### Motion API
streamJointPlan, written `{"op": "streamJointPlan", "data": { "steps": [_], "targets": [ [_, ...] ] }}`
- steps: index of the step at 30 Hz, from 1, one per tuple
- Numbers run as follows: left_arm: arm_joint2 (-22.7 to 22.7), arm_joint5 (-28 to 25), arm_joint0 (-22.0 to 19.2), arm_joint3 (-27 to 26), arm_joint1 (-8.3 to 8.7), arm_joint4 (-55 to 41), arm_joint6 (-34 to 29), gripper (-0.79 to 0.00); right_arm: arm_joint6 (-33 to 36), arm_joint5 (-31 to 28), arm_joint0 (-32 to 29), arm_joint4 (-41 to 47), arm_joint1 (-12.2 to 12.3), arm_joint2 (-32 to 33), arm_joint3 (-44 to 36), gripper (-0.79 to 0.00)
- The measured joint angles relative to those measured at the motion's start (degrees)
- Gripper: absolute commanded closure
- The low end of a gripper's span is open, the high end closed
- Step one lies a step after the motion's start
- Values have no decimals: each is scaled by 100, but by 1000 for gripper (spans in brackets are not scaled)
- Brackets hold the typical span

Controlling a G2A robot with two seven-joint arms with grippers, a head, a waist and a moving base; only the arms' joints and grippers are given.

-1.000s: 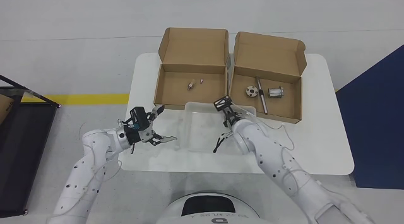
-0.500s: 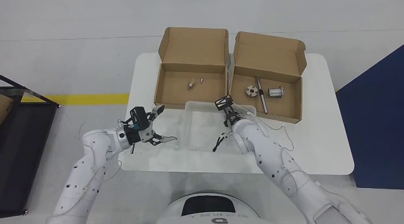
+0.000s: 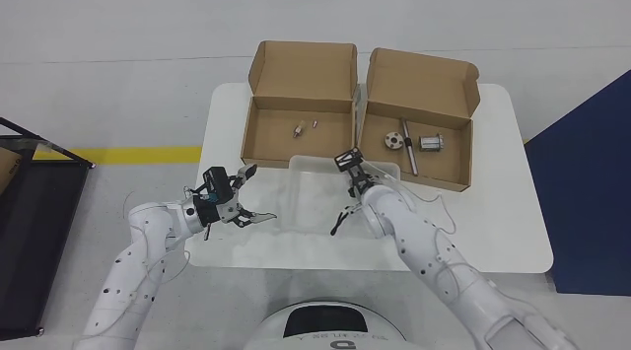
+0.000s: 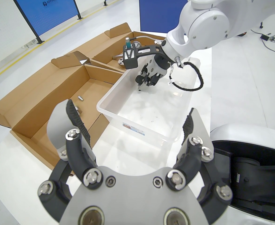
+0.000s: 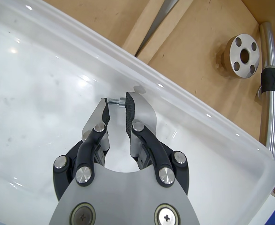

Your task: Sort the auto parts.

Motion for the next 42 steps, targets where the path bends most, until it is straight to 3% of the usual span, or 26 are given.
{"op": "streamJointPlan", "data": {
  "steps": [5,12,17,20,34,42],
  "targets": [
    [0,0,0,0,0,0,0,-785,32,-46,14,-19,-33,9,26,-314],
    [0,0,0,0,0,0,0,-785,83,-117,49,-41,-74,36,81,-271],
    [0,0,0,0,0,0,0,-785,97,-167,56,-60,-98,65,109,-145],
    [0,0,0,0,0,0,0,-785,97,-193,56,-64,-112,86,133,0],
    [0,0,0,0,0,0,0,-785,-290,-422,-451,-290,-29,389,-216,0],
    [0,0,0,0,0,0,0,-785,-969,-1068,-1308,-620,207,924,-1142,0]
  ]
}}
